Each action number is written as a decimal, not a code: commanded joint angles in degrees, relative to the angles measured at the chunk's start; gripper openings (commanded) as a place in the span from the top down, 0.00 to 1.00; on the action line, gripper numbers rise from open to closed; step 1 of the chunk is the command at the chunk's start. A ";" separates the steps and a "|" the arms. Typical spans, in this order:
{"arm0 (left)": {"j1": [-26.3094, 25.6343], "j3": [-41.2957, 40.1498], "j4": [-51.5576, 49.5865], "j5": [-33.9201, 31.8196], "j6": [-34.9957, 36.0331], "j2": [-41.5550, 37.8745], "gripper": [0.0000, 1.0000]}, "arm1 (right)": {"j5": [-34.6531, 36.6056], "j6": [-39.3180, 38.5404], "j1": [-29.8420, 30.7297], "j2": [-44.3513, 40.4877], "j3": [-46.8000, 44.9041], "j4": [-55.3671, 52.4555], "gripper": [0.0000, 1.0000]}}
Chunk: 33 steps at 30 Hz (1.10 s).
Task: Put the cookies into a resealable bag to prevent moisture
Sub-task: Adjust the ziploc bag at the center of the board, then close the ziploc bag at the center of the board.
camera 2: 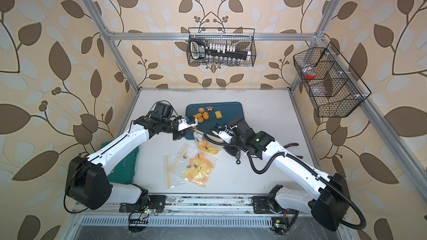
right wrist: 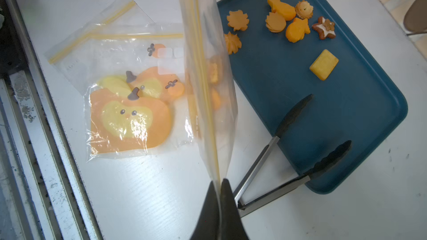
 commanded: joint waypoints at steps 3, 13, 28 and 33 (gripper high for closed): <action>0.94 1.59 -2.03 6.20 1.94 -1.00 1.00 | 1.76 1.42 -0.11 -3.14 -1.97 -5.84 0.98; 0.94 1.59 -2.67 8.45 3.00 -0.72 1.00 | -3.46 -4.21 -0.17 -2.03 2.56 -5.76 0.36; 0.94 2.20 -3.37 8.15 2.82 0.23 1.00 | -4.10 -3.79 2.91 1.23 4.11 -2.15 0.90; 0.94 2.44 -3.94 8.80 3.12 0.32 1.00 | -2.24 -3.47 3.11 1.11 3.87 -2.31 0.68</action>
